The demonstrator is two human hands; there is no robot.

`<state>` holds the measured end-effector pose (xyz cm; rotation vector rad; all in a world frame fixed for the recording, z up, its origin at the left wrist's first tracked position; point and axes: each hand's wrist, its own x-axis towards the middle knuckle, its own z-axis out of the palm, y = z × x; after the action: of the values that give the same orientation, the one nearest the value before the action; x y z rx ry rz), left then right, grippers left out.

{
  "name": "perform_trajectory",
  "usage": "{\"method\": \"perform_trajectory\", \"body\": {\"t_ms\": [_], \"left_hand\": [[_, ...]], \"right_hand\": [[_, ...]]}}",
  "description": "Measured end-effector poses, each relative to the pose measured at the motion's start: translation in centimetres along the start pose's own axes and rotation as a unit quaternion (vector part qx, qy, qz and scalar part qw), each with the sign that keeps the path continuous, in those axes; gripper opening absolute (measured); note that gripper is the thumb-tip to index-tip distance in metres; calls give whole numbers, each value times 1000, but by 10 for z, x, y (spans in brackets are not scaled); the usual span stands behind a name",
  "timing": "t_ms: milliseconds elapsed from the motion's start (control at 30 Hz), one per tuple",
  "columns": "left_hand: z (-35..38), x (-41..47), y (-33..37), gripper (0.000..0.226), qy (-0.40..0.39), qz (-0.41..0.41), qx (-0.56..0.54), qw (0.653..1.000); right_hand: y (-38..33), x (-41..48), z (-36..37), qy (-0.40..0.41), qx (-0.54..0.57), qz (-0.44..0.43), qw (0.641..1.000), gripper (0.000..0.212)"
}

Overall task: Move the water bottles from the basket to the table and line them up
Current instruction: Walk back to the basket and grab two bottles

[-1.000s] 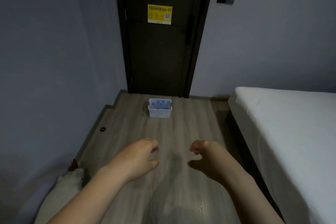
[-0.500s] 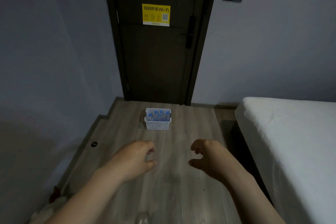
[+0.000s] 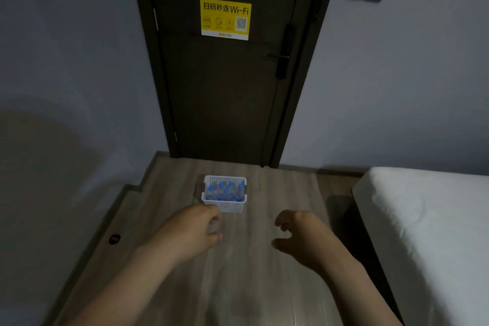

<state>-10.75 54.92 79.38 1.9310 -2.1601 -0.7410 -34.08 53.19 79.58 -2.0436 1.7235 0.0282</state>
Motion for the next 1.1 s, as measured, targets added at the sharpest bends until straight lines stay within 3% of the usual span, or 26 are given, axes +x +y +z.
{"method": "perform_trajectory", "body": {"t_ms": [433, 700, 1100], "left_hand": [[-24, 214, -21, 19, 19, -10, -4, 1000], [-44, 358, -16, 14, 45, -76, -63, 994], [-33, 472, -51, 27, 40, -135, -47, 989]], "right_hand": [[46, 227, -56, -37, 6, -42, 998, 40], [84, 382, -111, -51, 1, -66, 996, 38], [122, 513, -111, -89, -5, -77, 993, 40]]}}
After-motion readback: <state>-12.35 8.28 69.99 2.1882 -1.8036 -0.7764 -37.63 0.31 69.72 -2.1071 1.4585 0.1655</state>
